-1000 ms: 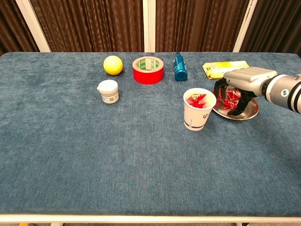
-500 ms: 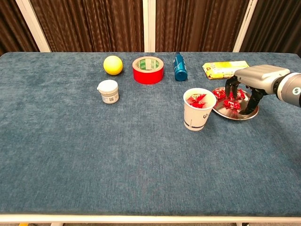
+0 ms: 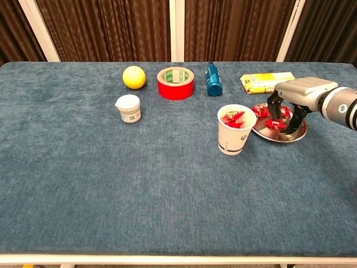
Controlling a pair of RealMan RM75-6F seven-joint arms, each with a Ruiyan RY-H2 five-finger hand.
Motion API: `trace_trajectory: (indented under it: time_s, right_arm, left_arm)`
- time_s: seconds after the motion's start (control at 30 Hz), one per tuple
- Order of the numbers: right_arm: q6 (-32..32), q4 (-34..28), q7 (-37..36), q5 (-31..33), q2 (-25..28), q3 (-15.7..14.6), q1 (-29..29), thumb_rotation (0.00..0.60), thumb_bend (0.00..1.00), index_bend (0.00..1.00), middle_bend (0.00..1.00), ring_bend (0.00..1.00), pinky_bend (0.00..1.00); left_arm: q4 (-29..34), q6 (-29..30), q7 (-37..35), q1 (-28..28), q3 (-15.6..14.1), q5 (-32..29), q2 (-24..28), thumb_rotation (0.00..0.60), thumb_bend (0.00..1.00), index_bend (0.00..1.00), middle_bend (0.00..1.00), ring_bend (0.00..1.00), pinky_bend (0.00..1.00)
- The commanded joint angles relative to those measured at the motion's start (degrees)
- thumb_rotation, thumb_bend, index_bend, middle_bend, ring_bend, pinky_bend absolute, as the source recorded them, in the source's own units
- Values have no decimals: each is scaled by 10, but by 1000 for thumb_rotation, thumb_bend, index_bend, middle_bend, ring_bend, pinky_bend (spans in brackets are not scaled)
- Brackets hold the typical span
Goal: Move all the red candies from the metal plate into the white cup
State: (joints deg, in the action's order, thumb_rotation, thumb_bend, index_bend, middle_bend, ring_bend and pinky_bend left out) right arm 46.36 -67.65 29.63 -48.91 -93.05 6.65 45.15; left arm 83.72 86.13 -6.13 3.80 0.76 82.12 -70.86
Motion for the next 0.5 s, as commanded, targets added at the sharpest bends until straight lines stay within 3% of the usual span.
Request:
trace_trajectory:
  time_s: [0.03,0.5]
  right_arm:
    - [1,4,3,2,-2,-1,0,600,148,502,435,204,270]
    - [2,15,4,-6,-11,-1,-2,600,173,500,461,211,270]
  left_arm:
    - [0,0,0,0,0,0,0,600,93,302,247,169,279]
    - [2,-2,2,-1,0,-1,0,600,93,302,247,169,279]
